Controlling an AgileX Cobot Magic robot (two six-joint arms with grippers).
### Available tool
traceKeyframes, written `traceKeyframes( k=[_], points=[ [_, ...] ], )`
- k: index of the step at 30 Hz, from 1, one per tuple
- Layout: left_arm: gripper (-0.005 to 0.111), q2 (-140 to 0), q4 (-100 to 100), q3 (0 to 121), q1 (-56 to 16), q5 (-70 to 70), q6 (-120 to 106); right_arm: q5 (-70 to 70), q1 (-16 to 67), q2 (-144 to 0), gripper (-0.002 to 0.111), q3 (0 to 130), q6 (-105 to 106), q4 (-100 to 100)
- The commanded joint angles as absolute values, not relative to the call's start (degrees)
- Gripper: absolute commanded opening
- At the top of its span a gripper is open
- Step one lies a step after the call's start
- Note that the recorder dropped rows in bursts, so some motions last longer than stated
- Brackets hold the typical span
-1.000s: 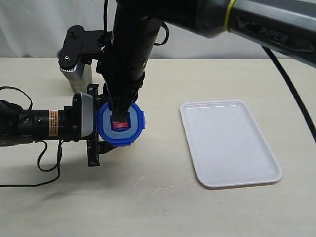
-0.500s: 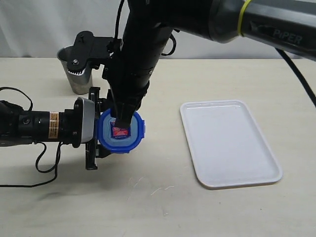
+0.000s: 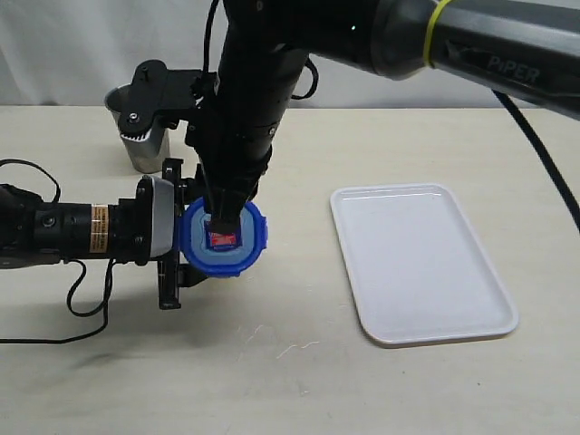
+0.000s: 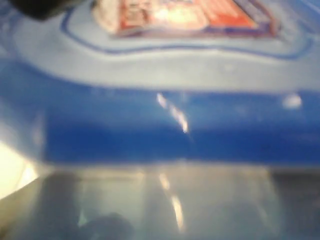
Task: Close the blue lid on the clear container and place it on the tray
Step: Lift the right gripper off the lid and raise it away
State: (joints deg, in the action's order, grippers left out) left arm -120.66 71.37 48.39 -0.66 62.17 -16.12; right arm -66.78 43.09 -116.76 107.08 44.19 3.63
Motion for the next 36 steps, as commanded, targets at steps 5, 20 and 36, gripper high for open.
traceKeyframes(
  k=[5, 20, 36],
  points=[
    [0.000, -119.31, 61.69, 48.77, -0.55, 69.96, 1.90, -67.77, 43.16, -116.69, 0.050, 111.96, 29.42, -9.95],
    [0.000, -119.31, 58.17, 48.77, -0.55, 69.96, 7.85, -62.35, 42.77, -115.32, 0.043, 110.71, 7.86, -22.56],
    [0.000, -119.31, 57.74, 48.77, 0.27, 69.96, 9.31, -60.55, 38.53, -110.82, 0.014, 109.57, 13.23, 0.00]
  ],
)
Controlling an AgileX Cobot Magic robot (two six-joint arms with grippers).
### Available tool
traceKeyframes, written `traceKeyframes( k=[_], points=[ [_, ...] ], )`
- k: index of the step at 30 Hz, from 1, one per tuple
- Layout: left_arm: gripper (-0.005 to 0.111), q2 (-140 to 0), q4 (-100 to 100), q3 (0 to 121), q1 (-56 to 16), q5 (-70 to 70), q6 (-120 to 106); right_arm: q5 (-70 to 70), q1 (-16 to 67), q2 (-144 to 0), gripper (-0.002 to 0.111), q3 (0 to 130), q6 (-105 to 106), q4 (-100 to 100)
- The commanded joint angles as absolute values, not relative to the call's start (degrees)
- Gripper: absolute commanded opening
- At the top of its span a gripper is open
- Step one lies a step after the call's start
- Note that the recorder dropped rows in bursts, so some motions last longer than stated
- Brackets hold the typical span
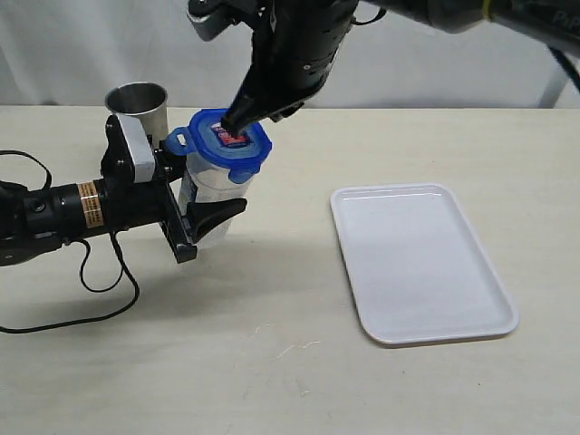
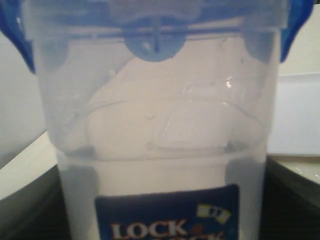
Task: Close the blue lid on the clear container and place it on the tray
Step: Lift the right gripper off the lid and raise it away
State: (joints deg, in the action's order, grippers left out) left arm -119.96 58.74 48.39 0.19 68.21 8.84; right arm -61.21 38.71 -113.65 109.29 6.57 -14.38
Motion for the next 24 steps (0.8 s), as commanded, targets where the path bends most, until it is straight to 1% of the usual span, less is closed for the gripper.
traceKeyframes(
  k=[1, 3, 7, 14, 18, 20, 23, 24],
  points=[
    [0.000, -119.31, 57.74, 48.77, 0.27, 69.96, 9.31, -61.34, 38.53, -111.08, 0.012, 109.57, 13.90, 2.10],
    [0.000, -119.31, 57.95, 48.77, 0.27, 69.96, 10.42, -61.68, 38.53, -112.08, 0.004, 108.82, 11.82, -0.83],
    [0.000, -119.31, 58.48, 48.77, 0.27, 69.96, 10.54, -61.68, 38.53, -113.37, 0.004, 108.83, 8.02, -6.56],
    [0.000, -119.31, 58.81, 48.77, 0.27, 69.96, 10.54, -62.64, 38.43, -115.64, 0.004, 108.83, 7.73, -7.22],
    [0.000, -119.31, 59.06, 48.77, 0.27, 69.96, 10.54, -63.12, 35.22, -117.58, 0.004, 108.83, 6.62, -7.22],
    [0.000, -119.31, 58.83, 48.77, 0.27, 69.96, 10.54, -63.58, 33.81, -117.48, 0.004, 108.83, 6.62, -6.60],
    [0.000, -119.31, 58.83, 48.77, 0.27, 69.96, 10.54, -61.82, 34.08, -115.57, 0.004, 108.83, 6.80, -6.60],
    [0.000, -119.31, 58.83, 48.77, 0.27, 69.96, 10.54, -60.01, 34.08, -113.82, 0.006, 108.95, 6.80, -5.56]
  ],
)
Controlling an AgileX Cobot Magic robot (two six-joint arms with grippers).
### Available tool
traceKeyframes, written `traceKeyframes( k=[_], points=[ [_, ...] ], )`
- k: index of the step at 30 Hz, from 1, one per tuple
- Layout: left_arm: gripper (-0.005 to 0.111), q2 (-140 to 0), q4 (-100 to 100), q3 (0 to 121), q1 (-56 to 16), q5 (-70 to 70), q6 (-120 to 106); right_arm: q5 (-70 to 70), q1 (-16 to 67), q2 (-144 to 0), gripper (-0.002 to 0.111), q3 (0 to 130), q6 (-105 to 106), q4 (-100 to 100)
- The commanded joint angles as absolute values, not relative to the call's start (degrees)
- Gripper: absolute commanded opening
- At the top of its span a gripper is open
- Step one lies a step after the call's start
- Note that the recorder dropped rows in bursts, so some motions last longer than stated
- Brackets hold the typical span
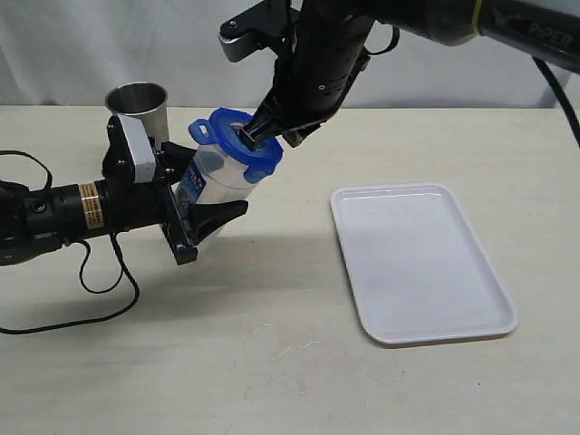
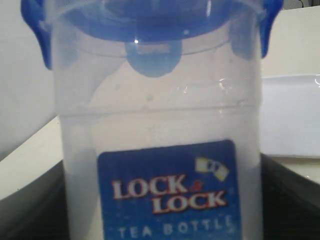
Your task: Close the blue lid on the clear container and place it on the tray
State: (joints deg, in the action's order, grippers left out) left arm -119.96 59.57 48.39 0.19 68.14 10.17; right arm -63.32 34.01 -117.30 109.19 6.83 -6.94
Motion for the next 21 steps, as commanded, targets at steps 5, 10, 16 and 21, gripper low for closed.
traceKeyframes(
  k=[5, 10, 16, 21],
  points=[
    [0.000, -119.31, 57.75, 48.77, 0.27, 69.96, 9.78, -57.45, 34.08, -106.52, 0.031, 108.95, 9.65, 11.47],
    [0.000, -119.31, 57.92, 48.77, 0.27, 69.96, 9.77, -61.67, 35.90, -107.51, 0.045, 108.95, 6.15, 13.97],
    [0.000, -119.31, 58.19, 48.77, 0.27, 69.96, 9.77, -60.73, 40.40, -110.18, 0.054, 108.95, 0.33, 2.48],
    [0.000, -119.31, 58.19, 48.77, 0.27, 69.96, 9.77, -58.13, 43.57, -111.29, 0.054, 108.95, -4.72, -4.97]
  ],
)
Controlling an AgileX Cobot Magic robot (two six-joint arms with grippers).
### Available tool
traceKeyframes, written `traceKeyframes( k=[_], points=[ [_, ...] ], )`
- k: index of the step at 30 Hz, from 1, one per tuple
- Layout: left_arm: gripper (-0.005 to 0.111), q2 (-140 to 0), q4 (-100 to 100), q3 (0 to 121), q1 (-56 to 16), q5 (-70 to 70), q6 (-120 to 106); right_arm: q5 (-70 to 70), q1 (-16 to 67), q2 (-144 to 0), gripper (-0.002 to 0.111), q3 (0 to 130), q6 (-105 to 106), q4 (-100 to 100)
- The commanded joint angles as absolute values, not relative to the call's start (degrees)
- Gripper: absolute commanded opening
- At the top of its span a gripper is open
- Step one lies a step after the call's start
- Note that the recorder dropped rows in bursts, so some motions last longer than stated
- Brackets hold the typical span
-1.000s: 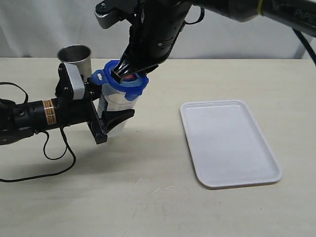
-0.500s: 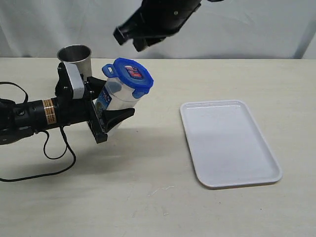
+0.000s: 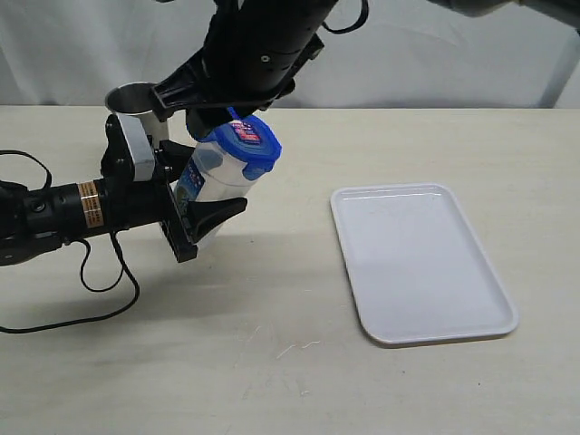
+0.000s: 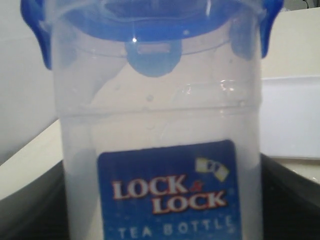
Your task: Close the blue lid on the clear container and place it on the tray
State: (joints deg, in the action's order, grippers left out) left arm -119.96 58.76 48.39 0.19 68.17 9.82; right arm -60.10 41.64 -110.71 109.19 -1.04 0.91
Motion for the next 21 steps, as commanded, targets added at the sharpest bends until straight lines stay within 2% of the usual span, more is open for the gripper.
traceKeyframes(
  k=[1, 5, 7, 19, 21],
  points=[
    [0.000, -119.31, 58.19, 48.77, 0.27, 69.96, 9.77, -58.36, 44.05, -111.67, 0.053, 108.95, -5.45, -6.46],
    [0.000, -119.31, 58.19, 48.77, 0.27, 69.96, 9.77, -58.71, 44.19, -112.83, 0.039, 108.95, -5.55, -8.33],
    [0.000, -119.31, 58.19, 48.77, 0.27, 69.96, 9.77, -58.71, 44.19, -112.85, 0.035, 108.95, -5.31, -8.46],
    [0.000, -119.31, 58.31, 48.77, 0.27, 69.96, 9.77, -61.53, 45.77, -116.56, 0.035, 108.95, -3.42, -11.07],
    [0.000, -119.31, 58.31, 48.77, 0.27, 69.96, 9.77, -61.97, 47.09, -117.20, 0.032, 108.95, -3.90, -14.98]
  ],
)
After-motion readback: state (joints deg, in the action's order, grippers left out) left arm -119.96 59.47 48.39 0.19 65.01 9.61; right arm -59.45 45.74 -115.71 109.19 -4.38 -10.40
